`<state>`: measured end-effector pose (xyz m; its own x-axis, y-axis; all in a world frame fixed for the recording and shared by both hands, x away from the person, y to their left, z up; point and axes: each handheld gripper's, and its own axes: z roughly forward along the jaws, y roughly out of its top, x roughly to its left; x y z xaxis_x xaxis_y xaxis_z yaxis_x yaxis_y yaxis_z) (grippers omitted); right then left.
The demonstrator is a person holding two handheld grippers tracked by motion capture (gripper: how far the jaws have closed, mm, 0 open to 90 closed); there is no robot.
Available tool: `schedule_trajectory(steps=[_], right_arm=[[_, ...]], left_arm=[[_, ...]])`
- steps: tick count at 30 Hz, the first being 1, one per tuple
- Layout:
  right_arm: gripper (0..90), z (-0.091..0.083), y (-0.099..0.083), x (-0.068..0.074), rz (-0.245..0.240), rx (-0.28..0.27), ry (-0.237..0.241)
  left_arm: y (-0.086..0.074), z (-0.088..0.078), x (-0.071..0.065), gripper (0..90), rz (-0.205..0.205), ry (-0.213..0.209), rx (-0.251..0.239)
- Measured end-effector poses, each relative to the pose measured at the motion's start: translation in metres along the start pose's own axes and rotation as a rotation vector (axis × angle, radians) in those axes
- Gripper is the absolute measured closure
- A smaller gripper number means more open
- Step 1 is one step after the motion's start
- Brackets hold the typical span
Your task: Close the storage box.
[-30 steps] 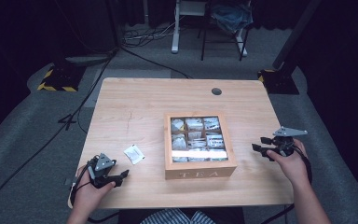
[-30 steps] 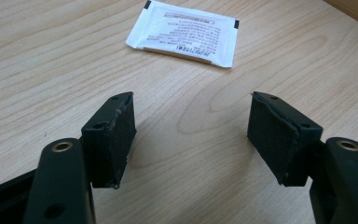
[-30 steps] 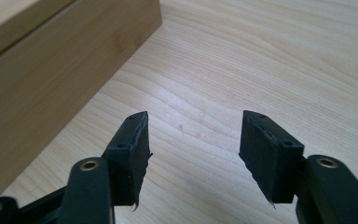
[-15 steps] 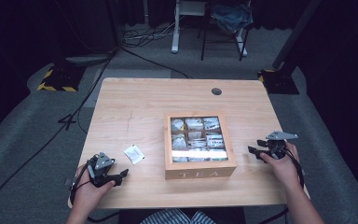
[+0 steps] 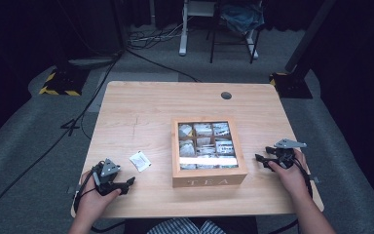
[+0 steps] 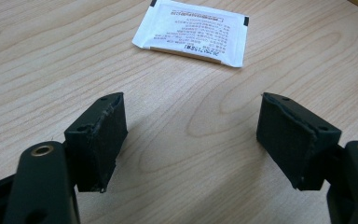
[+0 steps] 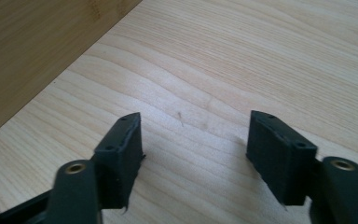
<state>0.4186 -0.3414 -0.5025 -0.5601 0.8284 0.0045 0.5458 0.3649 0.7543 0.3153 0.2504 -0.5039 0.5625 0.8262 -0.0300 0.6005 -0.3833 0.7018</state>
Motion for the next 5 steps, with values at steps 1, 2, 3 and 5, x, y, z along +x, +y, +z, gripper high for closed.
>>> schedule_trajectory(steps=[1, 2, 3, 5], right_arm=[[31.0, 0.0011, 0.0006, 0.0011, -0.005, 0.003, -0.003], [27.4, 0.0022, 0.0013, 0.0018, -0.011, 0.008, -0.008], [25.2, 0.0033, 0.002, 0.003, -0.006, 0.011, -0.009], [18.9, 0.0045, 0.0026, 0.0048, 0.013, 0.02, -0.034]], left_arm=[[0.0002, 0.0002, 0.0003, 24.7, 0.006, 0.002, 0.0], [0.0004, 0.0004, 0.0004, 24.4, 0.006, 0.002, 0.0], [0.0005, 0.0007, 0.0004, 24.2, 0.006, 0.003, 0.001], [0.0008, 0.001, 0.0006, 23.6, 0.007, 0.003, 0.0]])
